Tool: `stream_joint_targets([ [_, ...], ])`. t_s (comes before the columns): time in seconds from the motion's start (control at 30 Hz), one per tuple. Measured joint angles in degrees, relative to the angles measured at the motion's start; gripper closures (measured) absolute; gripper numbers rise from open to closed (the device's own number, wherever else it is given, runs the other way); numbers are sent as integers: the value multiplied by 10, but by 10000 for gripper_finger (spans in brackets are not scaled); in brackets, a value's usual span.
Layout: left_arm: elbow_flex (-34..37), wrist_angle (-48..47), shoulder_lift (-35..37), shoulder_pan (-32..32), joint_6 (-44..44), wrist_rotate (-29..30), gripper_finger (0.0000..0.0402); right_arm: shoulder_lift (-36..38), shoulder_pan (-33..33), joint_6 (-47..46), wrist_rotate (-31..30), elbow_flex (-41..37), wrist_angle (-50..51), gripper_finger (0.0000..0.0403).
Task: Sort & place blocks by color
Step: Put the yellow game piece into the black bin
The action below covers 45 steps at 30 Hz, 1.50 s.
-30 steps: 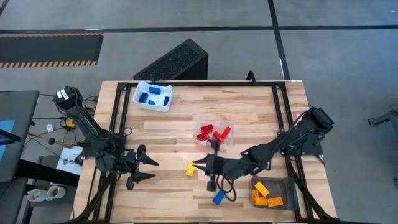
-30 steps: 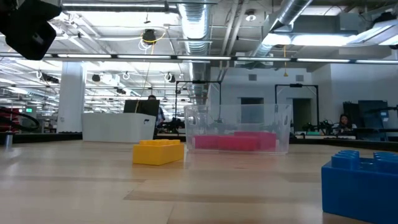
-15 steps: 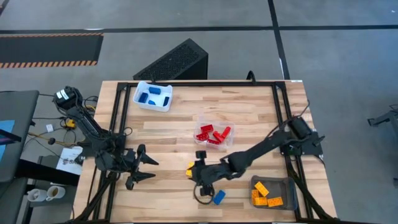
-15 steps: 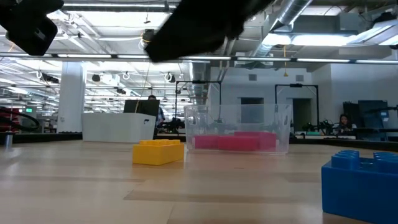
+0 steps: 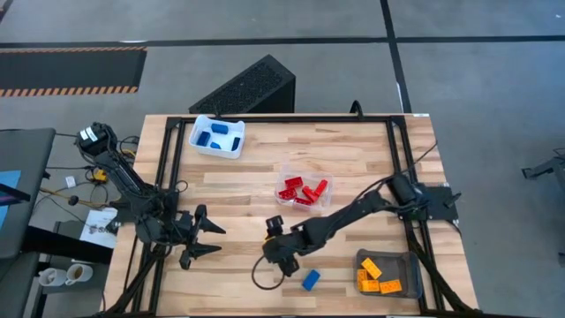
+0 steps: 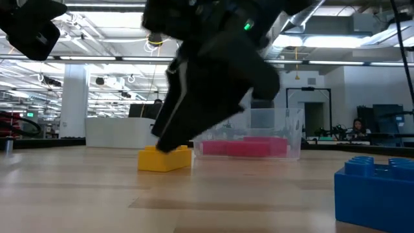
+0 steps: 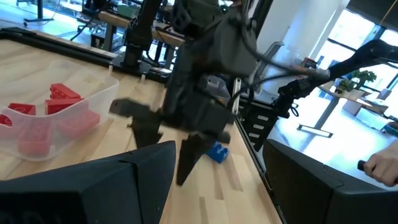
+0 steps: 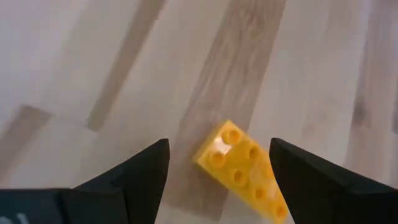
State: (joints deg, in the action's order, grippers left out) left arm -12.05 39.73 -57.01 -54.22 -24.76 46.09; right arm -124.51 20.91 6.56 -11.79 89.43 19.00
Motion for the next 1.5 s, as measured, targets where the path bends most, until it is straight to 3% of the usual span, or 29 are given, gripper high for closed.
stream_joint_targets([
  [0.27,0,-2,0,0,-1,-4,174,-40,-24,12,0,56,76,101],
  [0.57,0,-4,0,0,-6,-4,174,-39,-46,9,16,61,96,101],
  [0.87,0,-4,0,0,-6,-13,174,-41,-41,49,16,121,140,101],
  [1.17,0,-4,0,0,-10,-13,174,-43,-64,82,14,124,232,101],
  [1.5,0,-3,-9,0,-8,-13,174,-43,-76,133,3,123,212,101],
])
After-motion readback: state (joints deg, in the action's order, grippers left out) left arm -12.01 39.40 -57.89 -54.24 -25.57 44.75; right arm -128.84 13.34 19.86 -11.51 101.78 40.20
